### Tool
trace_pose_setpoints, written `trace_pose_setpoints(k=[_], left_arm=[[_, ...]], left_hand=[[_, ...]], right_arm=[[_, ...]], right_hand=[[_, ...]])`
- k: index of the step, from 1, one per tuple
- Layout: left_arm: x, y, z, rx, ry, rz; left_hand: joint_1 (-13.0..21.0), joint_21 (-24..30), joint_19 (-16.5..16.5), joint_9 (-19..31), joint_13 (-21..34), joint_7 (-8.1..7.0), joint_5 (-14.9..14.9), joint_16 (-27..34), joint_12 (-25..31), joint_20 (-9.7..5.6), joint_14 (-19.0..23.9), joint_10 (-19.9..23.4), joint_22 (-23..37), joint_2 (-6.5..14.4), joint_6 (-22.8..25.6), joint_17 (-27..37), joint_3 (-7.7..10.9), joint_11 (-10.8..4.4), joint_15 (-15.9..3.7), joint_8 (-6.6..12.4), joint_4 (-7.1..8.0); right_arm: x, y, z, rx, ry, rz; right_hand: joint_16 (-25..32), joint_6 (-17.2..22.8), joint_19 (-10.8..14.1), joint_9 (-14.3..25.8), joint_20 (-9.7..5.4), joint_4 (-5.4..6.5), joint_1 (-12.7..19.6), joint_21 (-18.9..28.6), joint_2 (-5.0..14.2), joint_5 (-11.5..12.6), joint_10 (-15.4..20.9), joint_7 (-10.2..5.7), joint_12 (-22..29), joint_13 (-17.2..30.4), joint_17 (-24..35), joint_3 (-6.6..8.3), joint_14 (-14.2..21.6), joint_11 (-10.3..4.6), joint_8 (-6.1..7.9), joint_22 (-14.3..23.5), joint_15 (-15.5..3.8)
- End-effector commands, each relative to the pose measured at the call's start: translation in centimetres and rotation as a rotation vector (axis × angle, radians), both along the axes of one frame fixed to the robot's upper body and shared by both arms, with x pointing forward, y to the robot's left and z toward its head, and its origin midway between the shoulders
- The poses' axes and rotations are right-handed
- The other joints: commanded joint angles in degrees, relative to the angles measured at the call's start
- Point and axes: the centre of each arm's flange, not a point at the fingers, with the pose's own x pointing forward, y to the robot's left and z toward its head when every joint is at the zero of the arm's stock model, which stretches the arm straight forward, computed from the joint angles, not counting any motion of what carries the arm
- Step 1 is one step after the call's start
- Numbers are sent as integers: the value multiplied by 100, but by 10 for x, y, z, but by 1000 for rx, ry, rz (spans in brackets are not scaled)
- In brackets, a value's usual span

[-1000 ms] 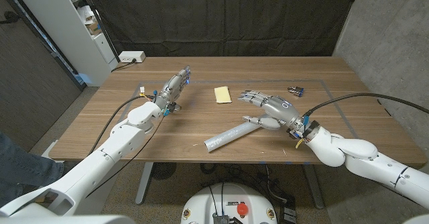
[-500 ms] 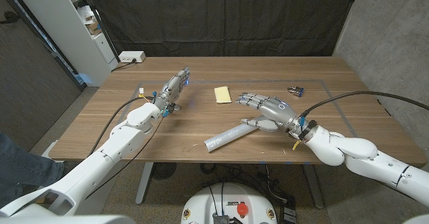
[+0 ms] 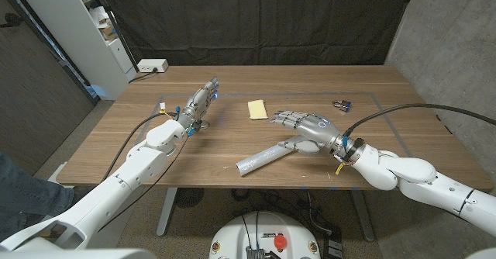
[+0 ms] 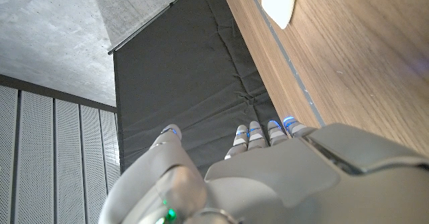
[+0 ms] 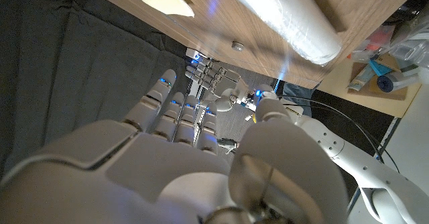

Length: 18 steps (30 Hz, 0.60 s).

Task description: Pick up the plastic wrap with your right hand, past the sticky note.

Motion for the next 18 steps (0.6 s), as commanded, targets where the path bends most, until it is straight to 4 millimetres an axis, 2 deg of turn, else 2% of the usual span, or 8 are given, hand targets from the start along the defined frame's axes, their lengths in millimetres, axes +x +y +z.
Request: trace_pose_setpoints(k=[1,10,12,18], left_arm=[[-2,0,-1,-11,-4,5],[-3,-2,-3,-13,-1,8],[-4,-1,-3,-18,-5,11],[-8,2,-2,-23,-10,20]], left_hand=[[11,8,-423,26,14,14,-37,14,51,30,-59,-21,15,34,7,16,19,-18,-13,15,-44],[6,9,-427,26,14,4,-39,17,50,42,-52,-26,15,39,9,16,14,-9,-17,15,-52],[5,9,-427,26,14,4,-39,18,51,43,-50,-22,15,39,10,16,13,1,-16,15,-53],[2,12,-424,26,14,15,-40,18,54,37,-50,-14,15,41,22,16,10,-3,-12,20,-56]], right_arm=[[1,3,2,-69,-3,-27],[2,3,-1,-104,-6,-52],[2,2,-1,-109,-3,-59],[2,1,-2,-133,0,-77]], right_hand=[[-25,-37,28,31,47,-79,147,-20,-49,44,-39,8,-26,10,-8,22,-59,-20,-7,-4,24],[-32,-96,-9,31,93,-130,307,-28,-161,63,-96,-11,-31,14,-19,55,-83,-31,-6,-4,57],[-31,-146,-23,33,106,-144,455,-24,-256,85,-111,-33,-23,16,-25,88,-95,-205,-2,-2,66],[-32,-228,-58,34,131,-145,558,-30,-304,101,-145,-56,-27,19,-25,115,-112,-208,-18,-1,98]])
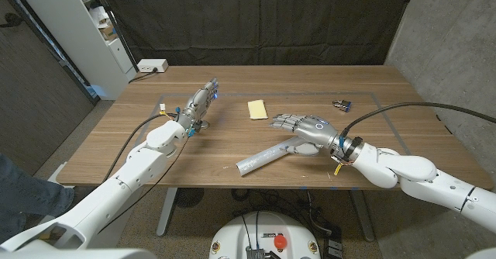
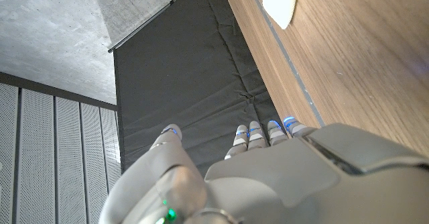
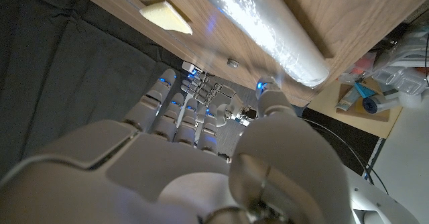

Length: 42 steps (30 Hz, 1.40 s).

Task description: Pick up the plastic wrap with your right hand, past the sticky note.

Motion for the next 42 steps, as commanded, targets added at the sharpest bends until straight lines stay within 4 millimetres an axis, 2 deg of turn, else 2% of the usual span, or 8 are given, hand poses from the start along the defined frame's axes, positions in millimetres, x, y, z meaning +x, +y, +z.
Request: trace_pose_setpoints(k=[1,12,15,21,27,33,42], left_arm=[[-5,3,1,-6,-8,16],[-3,0,-1,-7,-3,8],[-3,0,-1,-5,0,7],[-1,1,0,-6,-4,4],[0,1,-1,-10,-3,4],[0,3,-2,-10,-3,7],[0,4,-5,-15,2,10]], left_hand=[[2,11,-406,26,14,15,1,18,55,19,-49,-12,16,41,23,16,10,-6,-11,20,-9],[-3,12,-409,26,14,12,-1,18,54,34,-50,-16,16,46,27,16,6,-4,-10,20,-16],[-4,12,-411,26,14,5,-1,18,56,37,-50,-12,16,47,31,16,5,-9,-12,21,-18],[-7,12,-413,26,14,-3,-2,18,56,57,-48,-12,16,50,33,16,2,-21,-14,21,-22],[-10,11,-419,26,14,-4,-2,9,52,46,-72,-22,17,54,41,16,0,18,-8,23,-27],[-12,11,-423,26,14,5,-2,4,53,12,-89,-21,17,57,43,16,-2,17,-6,23,-31],[-16,8,-435,26,14,1,-3,9,52,20,-83,-24,18,61,47,17,-5,-4,-9,22,-37]], right_arm=[[0,-2,-2,-50,4,-37],[0,-1,-2,-85,19,-64],[1,-1,-3,-93,21,-71],[4,2,-3,-105,32,-93],[9,4,-3,-117,55,-103],[11,6,-4,-138,66,-117],[14,8,-7,-153,79,-129]], right_hand=[[-10,-83,-36,34,47,-28,156,-30,-38,61,-45,-11,-3,20,2,52,-8,-1,-20,0,36],[6,-254,-41,36,123,-5,288,-18,-117,88,-156,-20,-23,24,7,84,3,29,-52,2,119],[13,-350,-38,37,144,4,340,-13,-143,100,-178,-92,-19,27,10,98,9,28,-68,3,120],[28,-483,-44,39,174,12,428,-10,-182,121,-240,-119,-23,32,16,123,34,84,-80,4,143],[55,-524,49,41,304,36,514,27,-231,145,-261,-131,-4,37,22,147,96,41,-47,5,351],[61,-558,101,42,408,54,555,41,-254,156,-286,-155,1,40,26,160,114,42,-37,4,446],[53,-611,159,43,512,74,583,52,-280,167,-345,-155,-6,42,30,167,95,93,-35,5,440]])
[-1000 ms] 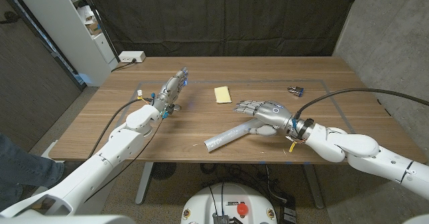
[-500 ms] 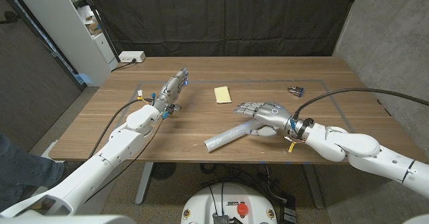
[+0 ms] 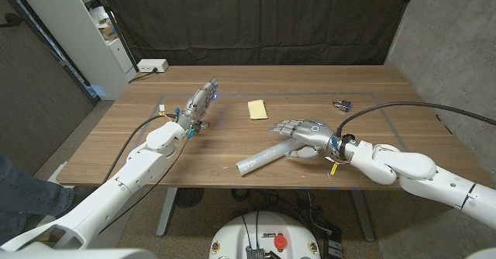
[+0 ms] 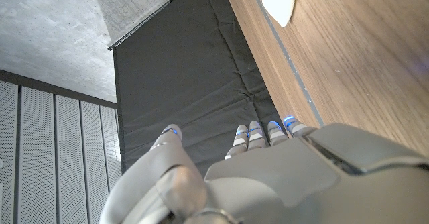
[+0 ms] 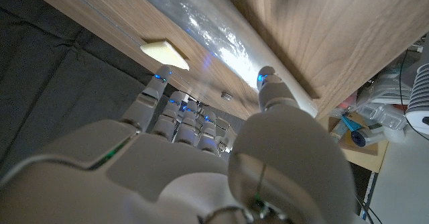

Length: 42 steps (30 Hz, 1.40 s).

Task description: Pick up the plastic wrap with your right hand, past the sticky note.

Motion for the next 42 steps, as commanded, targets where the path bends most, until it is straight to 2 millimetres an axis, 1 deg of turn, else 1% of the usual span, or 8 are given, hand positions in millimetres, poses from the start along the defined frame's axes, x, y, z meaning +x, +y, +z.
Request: trace_pose_setpoints(k=[1,12,23,42], left_arm=[[0,2,-3,-6,4,1],[0,4,-7,-12,9,3],[-1,3,-7,-5,12,1],[-1,4,-10,-2,21,5]], left_hand=[[7,9,-466,26,14,0,-3,9,53,-10,-30,-21,18,38,49,16,18,-4,-10,23,-15],[3,6,-478,26,14,-5,-4,8,53,1,-36,-23,18,42,47,17,14,-9,-17,21,-21],[-3,8,-483,26,14,-8,-4,9,51,23,-38,-29,19,45,44,17,10,-7,-20,18,-27],[-11,8,-495,26,14,-15,-5,12,54,25,-37,-24,20,51,46,17,3,-20,-20,17,-37]], right_arm=[[4,4,-3,-24,23,-20],[4,7,-7,-37,39,-26],[11,9,-11,-38,48,-40],[16,11,-14,-23,53,-45]], right_hand=[[25,-40,31,15,65,11,71,20,-25,42,-40,8,-7,15,15,56,-22,26,43,5,16],[23,-19,59,15,126,27,87,20,-48,52,-65,-8,-3,17,19,59,-31,54,68,5,6],[20,58,77,16,149,45,98,16,-66,63,-92,12,2,19,24,61,-44,104,108,6,2],[36,183,89,16,167,76,104,7,-72,78,-50,18,36,22,34,69,-18,101,158,7,-18]])
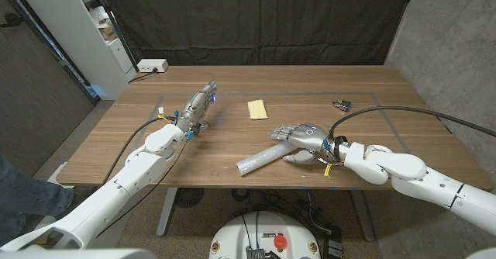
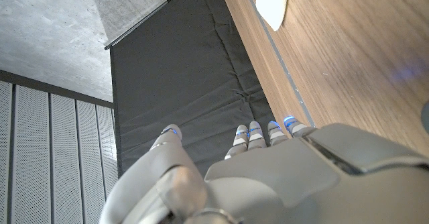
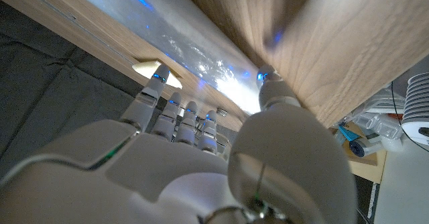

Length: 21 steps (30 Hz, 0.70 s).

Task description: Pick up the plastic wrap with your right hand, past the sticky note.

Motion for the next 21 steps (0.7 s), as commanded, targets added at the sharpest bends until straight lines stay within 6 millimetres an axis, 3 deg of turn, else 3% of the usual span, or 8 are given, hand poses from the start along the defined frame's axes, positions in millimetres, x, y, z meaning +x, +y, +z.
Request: trace_pose_setpoints(k=[1,21], left_arm=[[0,0,-1,4,6,2],[8,-2,-2,6,18,-5]], left_hand=[[5,8,-498,26,14,14,-5,13,54,27,-38,-24,20,35,17,17,2,-20,-19,18,-39],[-2,11,-506,26,15,14,-6,15,55,41,-39,-25,21,46,16,18,-5,-8,-9,17,-53]], right_arm=[[3,1,-2,9,6,-7],[9,-4,-9,34,27,-29]], right_hand=[[39,40,17,18,16,29,36,6,-3,34,36,-4,38,24,12,21,40,16,43,7,-21],[63,172,67,16,26,51,43,13,-6,47,104,-35,71,27,19,31,96,14,86,8,-31]])
